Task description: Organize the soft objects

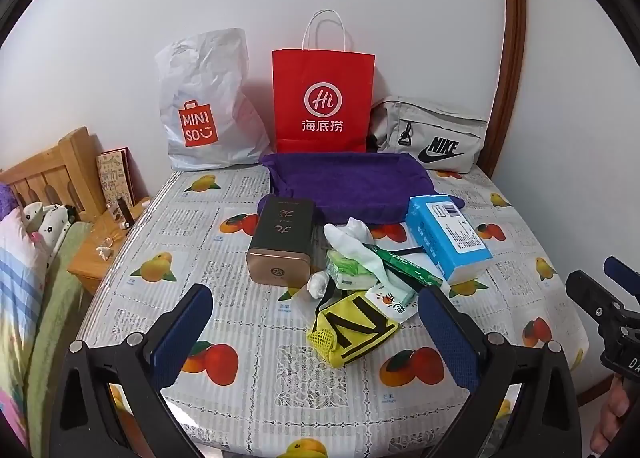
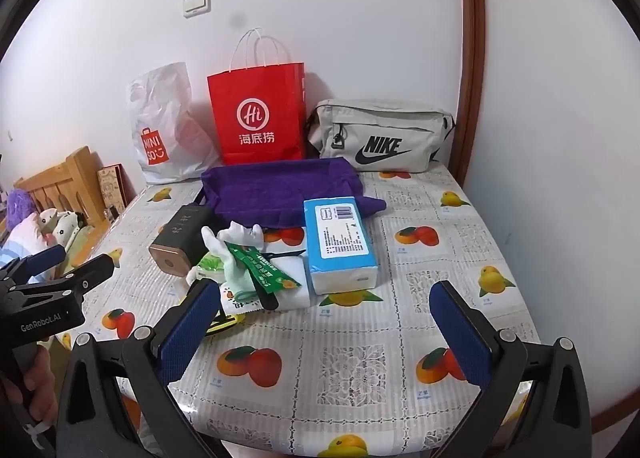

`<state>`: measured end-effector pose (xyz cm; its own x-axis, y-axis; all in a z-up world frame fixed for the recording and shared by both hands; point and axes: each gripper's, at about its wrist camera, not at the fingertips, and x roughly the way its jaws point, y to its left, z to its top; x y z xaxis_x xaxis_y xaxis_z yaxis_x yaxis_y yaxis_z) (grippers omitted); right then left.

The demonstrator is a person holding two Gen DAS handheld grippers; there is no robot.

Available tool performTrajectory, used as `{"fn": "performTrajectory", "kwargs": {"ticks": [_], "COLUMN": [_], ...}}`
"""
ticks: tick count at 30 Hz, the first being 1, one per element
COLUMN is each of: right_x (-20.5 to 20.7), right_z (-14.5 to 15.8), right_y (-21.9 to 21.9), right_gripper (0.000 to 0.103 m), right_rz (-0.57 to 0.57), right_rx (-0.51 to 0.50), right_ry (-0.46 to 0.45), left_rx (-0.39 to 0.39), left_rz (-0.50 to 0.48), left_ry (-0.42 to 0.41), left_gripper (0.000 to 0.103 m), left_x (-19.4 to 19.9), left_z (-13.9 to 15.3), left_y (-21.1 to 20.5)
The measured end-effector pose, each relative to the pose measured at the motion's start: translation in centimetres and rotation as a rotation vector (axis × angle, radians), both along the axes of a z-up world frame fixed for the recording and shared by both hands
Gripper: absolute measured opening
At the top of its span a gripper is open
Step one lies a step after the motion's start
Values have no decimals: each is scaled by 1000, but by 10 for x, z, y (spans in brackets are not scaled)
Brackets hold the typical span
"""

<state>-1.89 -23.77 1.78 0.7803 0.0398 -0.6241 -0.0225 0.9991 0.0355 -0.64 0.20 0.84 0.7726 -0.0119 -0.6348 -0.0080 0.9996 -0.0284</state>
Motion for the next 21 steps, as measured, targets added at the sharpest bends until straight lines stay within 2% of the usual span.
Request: {"fn": "performTrajectory", "kwargs": {"ticks": [21], "right_x": [-3], "right_z": [1], "right_y": [6], "right_gripper": [103], "right_rz": [5], "right_rx": [3], "right_ry": [-13], "left_rx": [-2], "left_rz": [24], "left_ry": [4], "left_gripper": [103], "left_x": [0], "left_z": [-1], "left_y": [1]}}
